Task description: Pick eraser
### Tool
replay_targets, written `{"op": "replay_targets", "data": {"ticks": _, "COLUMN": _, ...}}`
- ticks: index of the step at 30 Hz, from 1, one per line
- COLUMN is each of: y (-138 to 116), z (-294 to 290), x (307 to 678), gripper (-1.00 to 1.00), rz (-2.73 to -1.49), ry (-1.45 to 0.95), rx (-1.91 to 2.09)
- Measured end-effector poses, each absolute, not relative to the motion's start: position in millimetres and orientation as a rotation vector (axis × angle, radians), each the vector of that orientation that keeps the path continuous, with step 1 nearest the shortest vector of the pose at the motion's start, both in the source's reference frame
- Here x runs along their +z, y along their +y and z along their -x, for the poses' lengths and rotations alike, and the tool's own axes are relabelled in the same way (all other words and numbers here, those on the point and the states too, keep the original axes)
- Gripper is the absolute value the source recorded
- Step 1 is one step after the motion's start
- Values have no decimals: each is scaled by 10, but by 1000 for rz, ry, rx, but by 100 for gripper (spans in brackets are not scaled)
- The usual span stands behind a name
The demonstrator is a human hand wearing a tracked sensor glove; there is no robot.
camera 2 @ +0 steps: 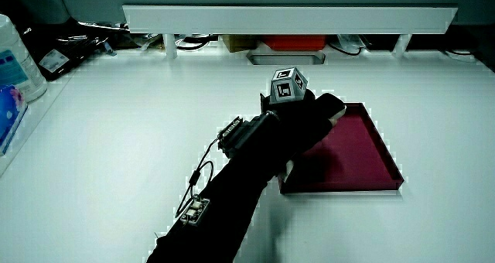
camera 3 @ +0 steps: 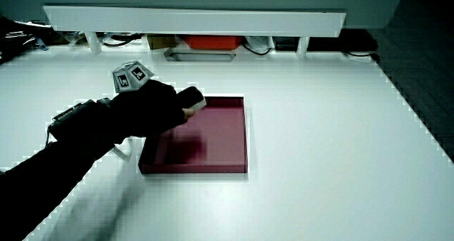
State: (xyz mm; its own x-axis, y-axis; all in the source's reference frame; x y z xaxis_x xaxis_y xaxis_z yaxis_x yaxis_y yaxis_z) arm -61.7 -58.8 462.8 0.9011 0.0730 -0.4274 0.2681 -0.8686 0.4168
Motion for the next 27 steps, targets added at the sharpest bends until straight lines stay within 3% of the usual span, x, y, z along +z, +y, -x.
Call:
{"op": "replay_targets", "data": {"ticks": 12, "y": -529, "z": 504, "x": 5228, "gripper": 0, "rz": -2502, "ry": 170, "rx": -452}}
{"op": "replay_targets", "data": {"ticks": 27, "y": -466, "z": 437, "x": 5331, "gripper": 0, "rz": -2534, "ry": 196, "rx": -438}}
